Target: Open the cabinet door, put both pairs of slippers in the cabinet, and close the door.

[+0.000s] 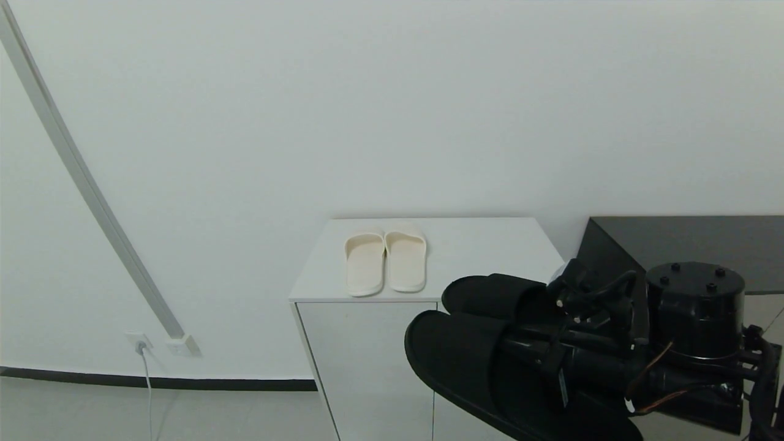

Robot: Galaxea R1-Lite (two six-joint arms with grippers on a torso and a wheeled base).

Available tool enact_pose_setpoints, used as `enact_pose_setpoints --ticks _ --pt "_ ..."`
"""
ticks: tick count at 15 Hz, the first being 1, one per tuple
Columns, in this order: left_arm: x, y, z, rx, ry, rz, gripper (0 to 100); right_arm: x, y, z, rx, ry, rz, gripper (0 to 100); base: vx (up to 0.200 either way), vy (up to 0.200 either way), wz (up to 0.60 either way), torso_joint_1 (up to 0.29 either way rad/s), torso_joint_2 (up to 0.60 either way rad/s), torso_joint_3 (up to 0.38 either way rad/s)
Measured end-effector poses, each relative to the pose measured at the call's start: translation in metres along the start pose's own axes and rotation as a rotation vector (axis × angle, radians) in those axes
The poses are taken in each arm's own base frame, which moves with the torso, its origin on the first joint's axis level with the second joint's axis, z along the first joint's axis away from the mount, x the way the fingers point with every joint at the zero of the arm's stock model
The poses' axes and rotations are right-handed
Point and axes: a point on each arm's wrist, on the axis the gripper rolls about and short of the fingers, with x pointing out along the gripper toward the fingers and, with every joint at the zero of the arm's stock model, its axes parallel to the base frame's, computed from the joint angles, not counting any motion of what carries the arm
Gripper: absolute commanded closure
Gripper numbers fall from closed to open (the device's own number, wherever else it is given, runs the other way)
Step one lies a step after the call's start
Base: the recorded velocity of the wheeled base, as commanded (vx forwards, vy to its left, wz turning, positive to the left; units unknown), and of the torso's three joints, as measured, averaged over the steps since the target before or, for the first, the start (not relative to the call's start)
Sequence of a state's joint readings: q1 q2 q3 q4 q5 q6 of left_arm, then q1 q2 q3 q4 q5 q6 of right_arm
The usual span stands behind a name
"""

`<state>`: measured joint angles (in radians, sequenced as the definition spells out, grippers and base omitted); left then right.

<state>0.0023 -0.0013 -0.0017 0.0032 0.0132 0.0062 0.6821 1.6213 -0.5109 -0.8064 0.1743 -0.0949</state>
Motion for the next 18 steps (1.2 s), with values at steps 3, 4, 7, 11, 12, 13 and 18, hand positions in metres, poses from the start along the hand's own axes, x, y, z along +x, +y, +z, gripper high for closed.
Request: enact_pose_setpoints --ticks 3,4,7,11,12,13,18 --pt "0.0000 0.0000 0.0000 0.000 0.000 0.000 100 -0.0002 0.0000 -0.0005 0.000 0.001 0.001 100 0.000 0.000 0.00 0.000 0.00 0.000" --pt "0.0000 0.0000 0.0001 0.000 -0.001 0.000 100 -0.0003 0.0002 -0.0011 -0.002 0.003 0.002 100 0.000 0.000 0.00 -0.071 0.13 0.090" --pt "0.0000 0.0000 0.0001 0.000 0.000 0.000 100 -0.0007 0.0007 -0.0024 -0.002 0.008 0.004 100 0.000 0.000 0.00 -0.147 0.33 0.175" --pt "0.0000 0.0000 0.0000 -0.001 0.000 0.000 100 -0.0022 0.0026 -0.0043 -0.003 0.014 0.009 100 0.000 0.000 0.00 -0.157 0.36 0.199" --pt "0.0000 0.0000 0.0000 -0.001 0.000 0.000 100 -0.0033 0.0041 -0.0037 -0.006 0.010 0.013 100 0.000 0.000 0.00 -0.168 0.36 0.198" --pt "0.0000 0.0000 0.0000 -0.002 0.000 0.000 100 -0.0043 0.0050 -0.0033 -0.007 0.008 0.016 100 0.000 0.000 0.00 -0.168 0.39 0.217" --pt "0.0000 0.0000 0.0000 -0.002 0.000 0.000 100 -0.0056 0.0071 -0.0028 -0.010 0.006 0.023 100 0.000 0.000 0.00 -0.205 0.48 0.275"
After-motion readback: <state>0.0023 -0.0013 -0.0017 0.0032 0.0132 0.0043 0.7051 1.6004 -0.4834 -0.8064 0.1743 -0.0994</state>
